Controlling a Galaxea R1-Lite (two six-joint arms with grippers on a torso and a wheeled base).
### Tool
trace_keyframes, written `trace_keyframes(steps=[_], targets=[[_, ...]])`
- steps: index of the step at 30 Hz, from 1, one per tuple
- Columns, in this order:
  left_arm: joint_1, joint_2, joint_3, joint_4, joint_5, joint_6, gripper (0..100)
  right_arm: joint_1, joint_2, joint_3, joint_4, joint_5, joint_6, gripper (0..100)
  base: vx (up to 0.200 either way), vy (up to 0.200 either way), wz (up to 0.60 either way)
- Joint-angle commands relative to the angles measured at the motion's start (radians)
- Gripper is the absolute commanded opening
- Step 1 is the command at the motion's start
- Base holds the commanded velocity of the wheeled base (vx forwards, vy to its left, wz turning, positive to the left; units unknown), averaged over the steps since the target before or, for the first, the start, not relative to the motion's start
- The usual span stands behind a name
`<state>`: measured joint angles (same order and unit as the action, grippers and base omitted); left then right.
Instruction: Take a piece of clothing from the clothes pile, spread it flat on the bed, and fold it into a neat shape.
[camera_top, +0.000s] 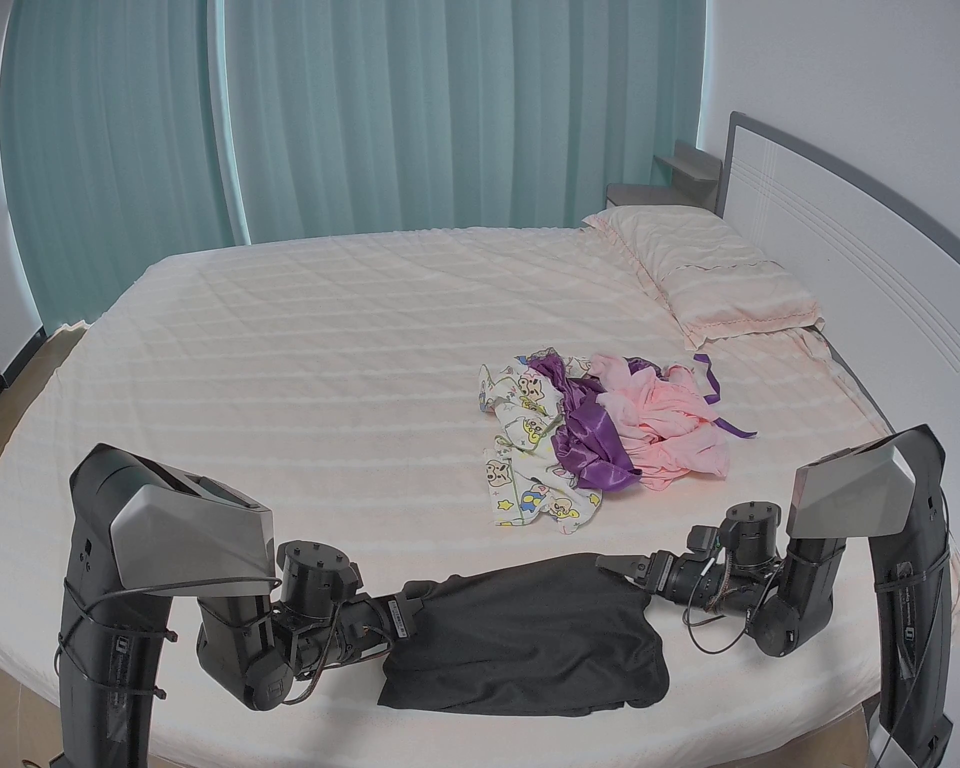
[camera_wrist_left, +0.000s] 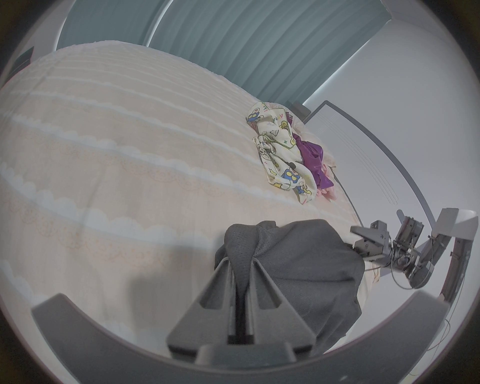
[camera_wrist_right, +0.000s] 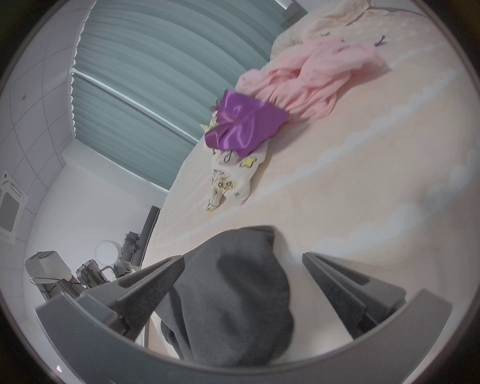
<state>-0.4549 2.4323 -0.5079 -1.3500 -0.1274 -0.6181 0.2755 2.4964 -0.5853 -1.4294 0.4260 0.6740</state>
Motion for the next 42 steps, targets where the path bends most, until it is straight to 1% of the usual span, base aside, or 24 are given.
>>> trace_keyframes(steps=[1, 4, 5, 8, 9, 10, 18, 21, 24, 27, 30, 35, 36, 37, 38, 42], targets=[[-0.001, -0.001, -0.023, -0.003, 0.003, -0.029, 0, 0.053, 0.002, -0.068, 0.056, -0.006, 0.021, 100, 0.000, 0.000, 0.00], [-0.002, -0.003, -0.027, -0.006, 0.003, -0.038, 0, 0.062, 0.002, -0.103, 0.116, -0.006, 0.032, 100, 0.000, 0.000, 0.00], [-0.002, -0.003, -0.027, -0.006, 0.003, -0.038, 0, 0.063, 0.002, -0.116, 0.130, -0.007, 0.033, 0, 0.000, 0.000, 0.00], [-0.002, -0.003, -0.027, -0.008, 0.003, -0.038, 0, 0.067, 0.004, -0.156, 0.165, -0.029, 0.044, 0, 0.000, 0.000, 0.00], [-0.001, -0.001, -0.029, -0.008, 0.003, -0.038, 0, 0.065, 0.010, -0.172, 0.173, -0.053, 0.059, 0, 0.000, 0.000, 0.00], [0.001, 0.001, -0.031, -0.008, 0.005, -0.038, 0, 0.062, 0.012, -0.179, 0.173, -0.061, 0.065, 0, 0.000, 0.000, 0.00], [0.019, 0.002, -0.034, -0.008, 0.005, -0.038, 0, 0.056, 0.013, -0.183, 0.156, -0.070, 0.088, 0, 0.000, 0.000, 0.00], [0.028, 0.005, -0.044, -0.008, 0.006, -0.038, 0, 0.050, 0.018, -0.192, 0.129, -0.092, 0.090, 0, 0.000, 0.000, 0.00], [0.038, 0.027, -0.057, -0.008, 0.008, -0.038, 0, 0.045, 0.048, -0.203, 0.073, -0.127, 0.088, 0, 0.000, 0.000, 0.00], [0.047, 0.051, -0.077, -0.032, 0.029, -0.037, 0, 0.045, 0.079, -0.202, 0.026, -0.131, 0.082, 0, 0.000, 0.000, 0.00], [0.047, 0.086, -0.093, -0.070, 0.052, -0.034, 0, 0.047, 0.082, -0.205, 0.020, -0.131, 0.081, 0, 0.000, 0.000, 0.00], [0.042, 0.094, -0.095, -0.098, 0.054, -0.035, 0, 0.045, 0.082, -0.209, 0.017, -0.131, 0.081, 0, 0.000, 0.000, 0.00], [0.041, 0.094, -0.095, -0.097, 0.054, -0.037, 100, 0.045, 0.082, -0.211, 0.017, -0.131, 0.081, 0, 0.000, 0.000, 0.00], [0.041, 0.094, -0.095, -0.097, 0.054, -0.037, 100, 0.045, 0.084, -0.212, 0.017, -0.131, 0.081, 0, 0.000, 0.000, 0.00], [0.039, 0.094, -0.095, -0.097, 0.054, -0.037, 100, 0.045, 0.084, -0.212, 0.017, -0.131, 0.081, 100, 0.000, 0.000, 0.00], [0.047, 0.086, -0.089, -0.100, 0.054, -0.042, 100, 0.040, 0.079, -0.203, 0.001, -0.133, 0.082, 100, 0.000, 0.000, 0.00]])
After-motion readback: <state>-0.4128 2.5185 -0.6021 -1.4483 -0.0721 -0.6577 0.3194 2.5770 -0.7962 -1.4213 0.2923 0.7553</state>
